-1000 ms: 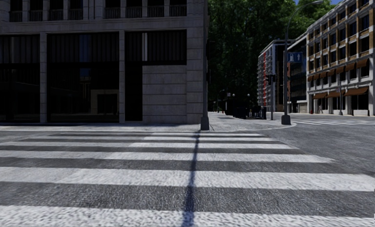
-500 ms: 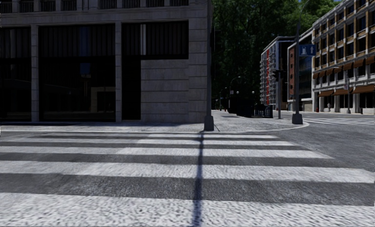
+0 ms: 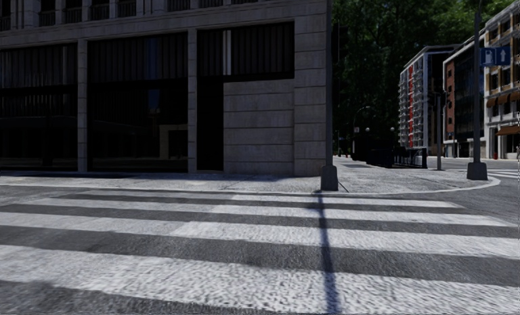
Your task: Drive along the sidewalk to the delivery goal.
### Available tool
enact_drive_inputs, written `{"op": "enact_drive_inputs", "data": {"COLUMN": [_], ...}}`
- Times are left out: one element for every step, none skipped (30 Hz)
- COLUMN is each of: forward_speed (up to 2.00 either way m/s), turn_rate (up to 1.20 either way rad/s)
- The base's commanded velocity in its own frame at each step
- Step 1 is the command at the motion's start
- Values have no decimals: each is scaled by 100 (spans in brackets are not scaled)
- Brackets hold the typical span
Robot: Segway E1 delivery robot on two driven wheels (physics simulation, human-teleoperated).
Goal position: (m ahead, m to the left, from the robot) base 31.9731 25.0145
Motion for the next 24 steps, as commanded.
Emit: {"op": "enact_drive_inputs", "data": {"forward_speed": [169,169,169,169,169,169,169,169,169,169,169,169,169,169,169,169,169,169,169,169,169,169,169,169], "turn_rate": [0,0,0,0,0,0,0,0,0,0,0,0,0,0,0,0,0,0,0,0,0,0,0,0]}}
